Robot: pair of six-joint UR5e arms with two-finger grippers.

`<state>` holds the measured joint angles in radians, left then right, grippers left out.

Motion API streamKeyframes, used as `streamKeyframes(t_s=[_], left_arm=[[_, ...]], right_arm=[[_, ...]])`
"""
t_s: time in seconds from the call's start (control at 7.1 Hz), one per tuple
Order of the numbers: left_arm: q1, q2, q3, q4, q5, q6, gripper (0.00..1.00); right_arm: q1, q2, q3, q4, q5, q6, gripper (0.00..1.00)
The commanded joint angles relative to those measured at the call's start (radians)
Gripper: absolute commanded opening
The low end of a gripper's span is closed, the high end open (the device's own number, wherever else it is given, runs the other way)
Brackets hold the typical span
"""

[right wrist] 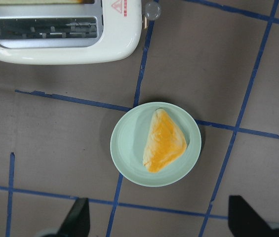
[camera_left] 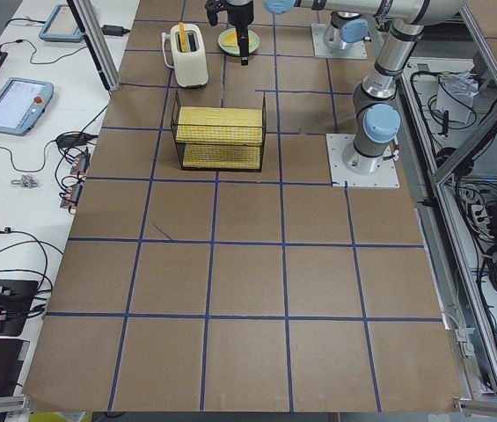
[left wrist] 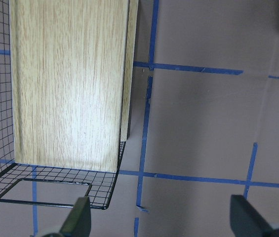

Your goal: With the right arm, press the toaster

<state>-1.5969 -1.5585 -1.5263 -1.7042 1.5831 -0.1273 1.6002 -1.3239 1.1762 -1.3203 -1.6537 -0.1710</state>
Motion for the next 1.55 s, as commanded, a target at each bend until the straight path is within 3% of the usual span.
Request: streamKeyframes(t_s=[0.0,0.42,0.7,1.41], left_arm=[[0.0,0.0,0.0,0.0,0.0,0.0,1.0],[0.0,0.0,0.0,0.0,0.0,0.0,1.0],[0.0,0.0,0.0,0.0,0.0,0.0,1.0],[0.0,0.0,0.0,0.0,0.0,0.0,1.0]], right_arm=[[-0.018,-0.191,0.298,-0.115,-0.009,-0.001,1.0],[-0.036,-0.225,0.306,-0.114,-0.002,0.001,1.0],[-0.034,-0.225,0.312,-0.137,0.079,0.002,1.0],[-0.032,-0.225,0.321,-0.158,0.086,0.004,1.0]])
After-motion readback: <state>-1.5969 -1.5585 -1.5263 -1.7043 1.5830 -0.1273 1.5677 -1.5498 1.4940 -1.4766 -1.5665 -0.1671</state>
